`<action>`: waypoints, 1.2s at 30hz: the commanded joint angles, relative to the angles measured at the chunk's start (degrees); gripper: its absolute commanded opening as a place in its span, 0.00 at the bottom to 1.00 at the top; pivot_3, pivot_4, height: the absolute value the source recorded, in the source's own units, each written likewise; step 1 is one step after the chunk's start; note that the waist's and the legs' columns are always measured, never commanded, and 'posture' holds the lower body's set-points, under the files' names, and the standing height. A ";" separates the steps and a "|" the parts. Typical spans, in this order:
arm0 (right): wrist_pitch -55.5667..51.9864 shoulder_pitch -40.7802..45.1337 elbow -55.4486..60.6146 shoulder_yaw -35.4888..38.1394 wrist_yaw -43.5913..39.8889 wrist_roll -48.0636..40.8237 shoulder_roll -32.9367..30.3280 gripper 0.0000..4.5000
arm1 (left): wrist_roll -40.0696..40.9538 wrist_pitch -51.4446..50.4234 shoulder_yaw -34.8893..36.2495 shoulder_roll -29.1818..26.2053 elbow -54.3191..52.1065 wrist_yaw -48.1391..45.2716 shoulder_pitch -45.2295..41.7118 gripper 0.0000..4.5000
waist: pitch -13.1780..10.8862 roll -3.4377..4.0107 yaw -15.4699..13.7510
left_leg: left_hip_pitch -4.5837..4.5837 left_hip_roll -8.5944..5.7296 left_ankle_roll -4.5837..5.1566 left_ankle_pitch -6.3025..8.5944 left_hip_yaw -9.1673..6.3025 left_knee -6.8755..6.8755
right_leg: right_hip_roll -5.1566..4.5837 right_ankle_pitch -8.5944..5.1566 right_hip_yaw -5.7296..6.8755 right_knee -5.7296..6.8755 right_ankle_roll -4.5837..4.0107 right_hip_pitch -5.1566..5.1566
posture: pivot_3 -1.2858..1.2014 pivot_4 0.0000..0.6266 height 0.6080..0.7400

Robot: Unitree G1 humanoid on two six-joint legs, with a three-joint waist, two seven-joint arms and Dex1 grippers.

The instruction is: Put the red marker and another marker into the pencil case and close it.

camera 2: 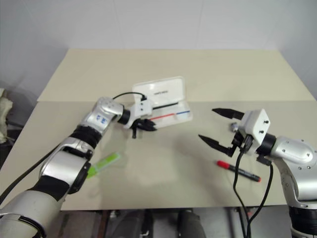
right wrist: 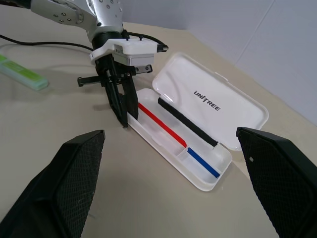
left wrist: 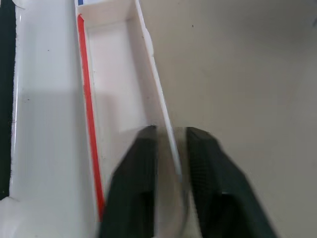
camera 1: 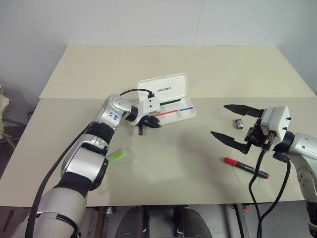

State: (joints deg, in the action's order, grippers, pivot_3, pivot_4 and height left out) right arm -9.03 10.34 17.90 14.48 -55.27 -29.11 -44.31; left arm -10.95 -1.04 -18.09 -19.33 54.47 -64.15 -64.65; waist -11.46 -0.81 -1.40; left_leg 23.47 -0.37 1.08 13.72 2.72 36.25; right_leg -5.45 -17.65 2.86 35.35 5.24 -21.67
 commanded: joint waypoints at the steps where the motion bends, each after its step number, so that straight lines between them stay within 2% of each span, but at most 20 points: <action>1: -1.32 2.29 2.61 3.70 2.51 -3.69 0.25 1.00 | -2.68 1.15 -4.41 -0.01 -2.57 -4.32 4.23 0.01 | 0.00 0.00 -0.14 | -0.01 0.00 -0.01 -0.01 0.00 0.01 | -0.02 0.00 0.01 0.03 0.00 0.01 | 0.52 0.24 1.00; 6: -1.74 3.01 2.16 2.45 1.53 -2.76 -0.92 1.00 | -0.49 0.51 -3.89 -0.90 -9.89 -5.94 8.96 0.01 | 0.06 0.04 0.02 | -0.03 0.00 0.02 0.05 -0.01 -0.08 | -0.05 0.00 -0.01 -0.13 -0.01 0.05 | 0.52 0.24 1.00; 12: -3.45 2.56 2.87 1.78 0.60 -3.25 -1.14 1.00 | 2.39 -5.79 -2.46 -3.54 -22.74 -6.61 13.68 0.01 | 0.07 0.06 0.05 | 0.03 0.00 0.05 0.23 0.05 -0.09 | -0.03 -0.01 0.06 -0.05 -0.01 0.05 | 0.52 0.24 1.00; 17: -6.32 2.50 4.16 1.33 0.34 -4.43 -1.31 1.00 | 5.39 -14.03 -3.10 -5.27 -40.58 -7.51 21.39 0.01 | 0.08 0.07 0.13 | 0.01 0.00 0.11 0.44 0.23 -0.02 | -0.06 -0.01 0.05 -0.04 0.00 0.05 | 0.52 0.24 1.00; 21: -8.30 1.80 5.59 1.44 0.36 -5.31 -1.32 1.00 | 6.45 -20.76 -4.11 -5.63 -49.63 -7.03 24.49 0.01 | 0.08 0.07 -0.19 | 0.05 0.00 0.25 0.59 0.23 0.11 | -0.07 -0.03 0.06 -0.06 0.03 0.06 | 0.52 0.24 1.00; 26: -9.88 1.39 6.83 1.27 0.38 -6.04 -0.95 1.00 | 6.71 -25.76 -5.79 -4.86 -55.49 -5.59 25.89 0.01 | 0.08 0.07 -0.15 | 0.18 0.00 0.54 0.77 0.24 0.38 | -0.10 -0.06 0.06 -0.23 0.11 0.15 | 0.52 0.24 1.00; 36: -9.67 -0.34 7.29 1.91 0.12 -6.91 -0.27 1.00 | 6.64 -28.44 -8.21 -3.00 -58.48 -3.36 25.70 0.01 | 0.08 0.08 -0.12 | 0.17 0.04 0.53 0.73 0.20 0.78 | -0.25 -0.13 -0.01 -0.09 0.23 0.16 | 0.52 0.24 1.00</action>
State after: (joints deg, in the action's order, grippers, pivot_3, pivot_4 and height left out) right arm -19.28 10.09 23.22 15.42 -54.83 -34.78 -44.56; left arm -5.88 -29.90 -24.29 -23.20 -1.97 -67.21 -39.53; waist -11.39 -0.73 -1.52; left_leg 23.65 -0.33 1.61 14.45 2.92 37.03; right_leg -5.70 -17.78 2.84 35.26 5.47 -21.51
